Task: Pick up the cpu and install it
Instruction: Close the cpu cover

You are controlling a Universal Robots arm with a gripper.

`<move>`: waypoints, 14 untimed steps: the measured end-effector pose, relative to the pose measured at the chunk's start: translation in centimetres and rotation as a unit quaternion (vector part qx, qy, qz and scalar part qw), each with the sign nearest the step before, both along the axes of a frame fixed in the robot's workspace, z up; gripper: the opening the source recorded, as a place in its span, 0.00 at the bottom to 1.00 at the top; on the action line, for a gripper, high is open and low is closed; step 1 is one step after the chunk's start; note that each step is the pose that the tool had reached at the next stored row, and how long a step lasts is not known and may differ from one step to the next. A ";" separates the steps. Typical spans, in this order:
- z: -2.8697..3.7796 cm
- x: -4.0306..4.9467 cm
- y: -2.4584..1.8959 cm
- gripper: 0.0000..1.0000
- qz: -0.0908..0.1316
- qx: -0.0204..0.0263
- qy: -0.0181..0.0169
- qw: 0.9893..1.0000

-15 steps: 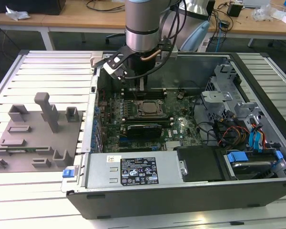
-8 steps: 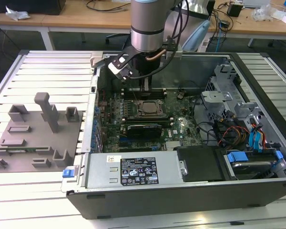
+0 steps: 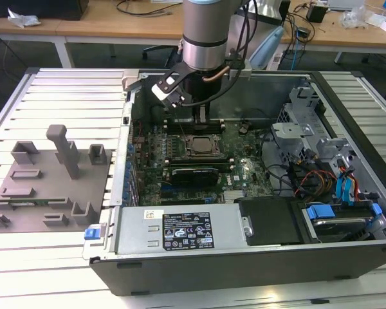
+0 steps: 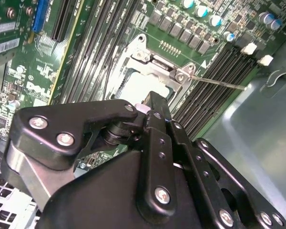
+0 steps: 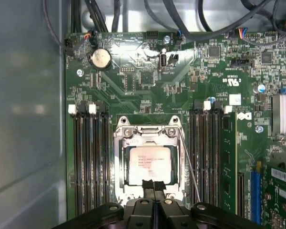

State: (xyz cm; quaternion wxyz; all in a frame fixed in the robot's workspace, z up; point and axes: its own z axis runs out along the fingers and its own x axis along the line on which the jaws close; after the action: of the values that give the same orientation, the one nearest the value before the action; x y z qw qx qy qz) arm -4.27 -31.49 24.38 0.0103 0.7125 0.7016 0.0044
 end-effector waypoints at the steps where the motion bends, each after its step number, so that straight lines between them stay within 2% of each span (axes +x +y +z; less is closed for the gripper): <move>1: 0.00 0.27 0.00 0.11 0.000 0.000 0.000 1.000; 3: 0.00 0.56 -0.01 0.11 0.000 0.000 0.000 1.000; 14: 0.05 0.57 0.00 0.11 0.000 0.000 0.000 1.000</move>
State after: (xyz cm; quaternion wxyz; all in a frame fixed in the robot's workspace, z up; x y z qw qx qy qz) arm -3.70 -31.49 24.43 0.0103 0.7125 0.7015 0.0044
